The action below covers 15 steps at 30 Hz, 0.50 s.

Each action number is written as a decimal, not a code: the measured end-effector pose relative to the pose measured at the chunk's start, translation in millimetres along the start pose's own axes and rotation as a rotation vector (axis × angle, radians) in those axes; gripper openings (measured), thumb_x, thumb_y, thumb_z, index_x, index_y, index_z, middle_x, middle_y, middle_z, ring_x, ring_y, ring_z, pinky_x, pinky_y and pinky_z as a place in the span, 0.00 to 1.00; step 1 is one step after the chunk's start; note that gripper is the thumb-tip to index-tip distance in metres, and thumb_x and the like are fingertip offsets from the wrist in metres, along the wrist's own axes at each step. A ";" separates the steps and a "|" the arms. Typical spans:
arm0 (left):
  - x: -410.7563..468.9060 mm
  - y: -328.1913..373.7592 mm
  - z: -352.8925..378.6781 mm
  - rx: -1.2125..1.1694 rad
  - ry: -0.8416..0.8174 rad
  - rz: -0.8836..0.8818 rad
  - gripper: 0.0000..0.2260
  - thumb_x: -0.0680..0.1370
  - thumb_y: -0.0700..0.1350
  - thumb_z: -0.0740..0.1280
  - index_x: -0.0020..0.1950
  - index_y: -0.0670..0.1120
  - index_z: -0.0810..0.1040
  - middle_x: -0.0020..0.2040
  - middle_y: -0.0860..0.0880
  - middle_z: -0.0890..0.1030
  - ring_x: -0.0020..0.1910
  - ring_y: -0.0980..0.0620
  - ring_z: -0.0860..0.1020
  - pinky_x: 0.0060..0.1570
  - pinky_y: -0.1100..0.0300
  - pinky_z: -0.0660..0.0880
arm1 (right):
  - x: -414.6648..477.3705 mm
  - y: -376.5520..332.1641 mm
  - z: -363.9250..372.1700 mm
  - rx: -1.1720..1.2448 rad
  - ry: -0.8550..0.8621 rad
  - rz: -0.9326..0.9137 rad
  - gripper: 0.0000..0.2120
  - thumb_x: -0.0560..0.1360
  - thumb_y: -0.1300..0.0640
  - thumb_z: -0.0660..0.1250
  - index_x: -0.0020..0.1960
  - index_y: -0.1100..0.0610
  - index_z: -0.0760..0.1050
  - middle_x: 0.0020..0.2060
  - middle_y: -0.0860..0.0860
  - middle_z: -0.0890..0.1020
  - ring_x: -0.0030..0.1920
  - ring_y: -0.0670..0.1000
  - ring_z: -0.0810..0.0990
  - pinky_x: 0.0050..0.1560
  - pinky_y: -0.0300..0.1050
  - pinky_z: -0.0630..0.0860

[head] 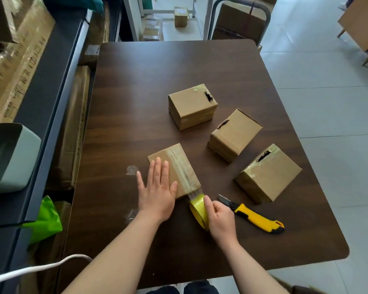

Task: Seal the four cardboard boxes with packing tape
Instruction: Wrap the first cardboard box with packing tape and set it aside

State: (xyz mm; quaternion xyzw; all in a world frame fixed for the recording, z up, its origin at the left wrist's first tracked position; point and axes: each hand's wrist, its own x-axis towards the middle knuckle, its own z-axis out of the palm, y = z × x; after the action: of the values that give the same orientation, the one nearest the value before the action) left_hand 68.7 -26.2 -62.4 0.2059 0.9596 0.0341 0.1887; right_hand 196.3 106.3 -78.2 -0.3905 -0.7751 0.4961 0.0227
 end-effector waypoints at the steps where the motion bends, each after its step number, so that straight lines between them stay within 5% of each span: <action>1: 0.3 -0.1 0.3 0.001 0.000 0.000 0.28 0.81 0.58 0.39 0.76 0.50 0.29 0.76 0.50 0.28 0.73 0.52 0.27 0.72 0.40 0.33 | -5.3 6.0 -0.4 0.033 -0.008 0.007 0.24 0.78 0.45 0.63 0.28 0.55 0.66 0.24 0.47 0.66 0.26 0.43 0.65 0.31 0.42 0.62; 6: 2.4 -1.5 3.0 -0.014 0.005 -0.018 0.28 0.81 0.58 0.39 0.76 0.51 0.31 0.76 0.52 0.29 0.74 0.53 0.28 0.71 0.36 0.35 | -18.4 15.0 -2.8 0.140 -0.059 -0.007 0.20 0.79 0.49 0.62 0.33 0.59 0.71 0.25 0.46 0.69 0.28 0.42 0.67 0.30 0.38 0.63; 15: 2.2 3.1 -5.2 -0.016 -0.040 -0.034 0.28 0.82 0.58 0.40 0.77 0.51 0.31 0.76 0.49 0.29 0.74 0.50 0.28 0.73 0.40 0.34 | -40.3 27.2 -9.4 0.139 -0.093 0.018 0.19 0.81 0.53 0.59 0.32 0.53 0.65 0.24 0.42 0.68 0.28 0.42 0.66 0.30 0.37 0.61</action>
State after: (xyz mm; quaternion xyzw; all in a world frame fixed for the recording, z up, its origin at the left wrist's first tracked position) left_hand 66.1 -22.4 -57.9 0.1888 0.9587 0.0342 0.2101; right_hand 244.1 93.5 -80.6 -0.3713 -0.7356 0.5666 0.0093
